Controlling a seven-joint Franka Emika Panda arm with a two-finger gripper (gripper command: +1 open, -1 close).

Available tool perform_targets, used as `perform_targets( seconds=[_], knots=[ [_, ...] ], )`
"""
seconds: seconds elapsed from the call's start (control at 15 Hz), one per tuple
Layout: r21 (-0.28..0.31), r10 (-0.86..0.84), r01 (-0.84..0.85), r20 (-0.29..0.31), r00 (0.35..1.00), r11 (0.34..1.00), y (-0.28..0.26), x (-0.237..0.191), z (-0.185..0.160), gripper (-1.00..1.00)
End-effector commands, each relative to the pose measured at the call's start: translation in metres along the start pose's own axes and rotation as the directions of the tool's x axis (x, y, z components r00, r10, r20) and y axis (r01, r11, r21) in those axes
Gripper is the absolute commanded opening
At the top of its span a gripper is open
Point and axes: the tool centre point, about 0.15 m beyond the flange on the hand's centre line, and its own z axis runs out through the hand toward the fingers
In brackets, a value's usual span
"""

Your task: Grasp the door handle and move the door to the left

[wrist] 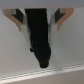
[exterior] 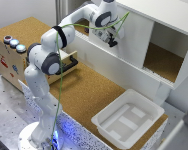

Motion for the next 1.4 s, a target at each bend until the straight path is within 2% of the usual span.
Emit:
perform_targets(
  seconds=[0.0,1.33],
  knots=[
    [-0.105,0.038,-0.041,-0.032,0.999,0.994,-0.057,-0.021,0.017,-1.0],
    [-0.024,-0.09,0.09,0.001,0.996,0.996,-0.177,-0.055,0.03,-1.0]
  ],
)
